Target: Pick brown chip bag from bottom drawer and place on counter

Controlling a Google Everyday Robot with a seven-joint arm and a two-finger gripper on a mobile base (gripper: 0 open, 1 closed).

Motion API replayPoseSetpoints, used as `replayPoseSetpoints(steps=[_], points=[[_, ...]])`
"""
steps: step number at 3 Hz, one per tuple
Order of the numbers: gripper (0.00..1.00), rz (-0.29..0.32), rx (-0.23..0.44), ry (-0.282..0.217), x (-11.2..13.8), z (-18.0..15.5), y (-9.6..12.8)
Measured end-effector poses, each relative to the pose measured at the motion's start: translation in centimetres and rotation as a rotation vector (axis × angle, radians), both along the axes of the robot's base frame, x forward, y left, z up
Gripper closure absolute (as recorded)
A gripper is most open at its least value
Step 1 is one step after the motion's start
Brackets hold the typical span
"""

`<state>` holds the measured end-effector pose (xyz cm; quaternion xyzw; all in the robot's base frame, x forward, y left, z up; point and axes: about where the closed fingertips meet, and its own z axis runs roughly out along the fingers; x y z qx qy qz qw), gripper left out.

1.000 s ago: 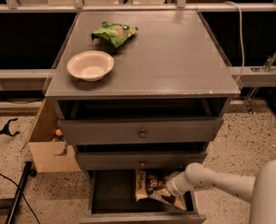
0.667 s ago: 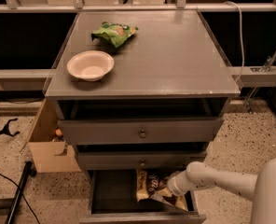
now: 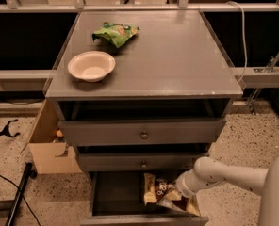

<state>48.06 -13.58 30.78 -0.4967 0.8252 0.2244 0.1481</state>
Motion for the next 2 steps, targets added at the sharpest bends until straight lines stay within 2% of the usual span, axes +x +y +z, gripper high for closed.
replayPoseSetpoints(steps=[1,2], points=[[1.0,0.003,-0.025,0.062,-1.5,2.5,-1.1],[1.0,0.02,-0.006,0.07,-2.5,6.3,-1.7]])
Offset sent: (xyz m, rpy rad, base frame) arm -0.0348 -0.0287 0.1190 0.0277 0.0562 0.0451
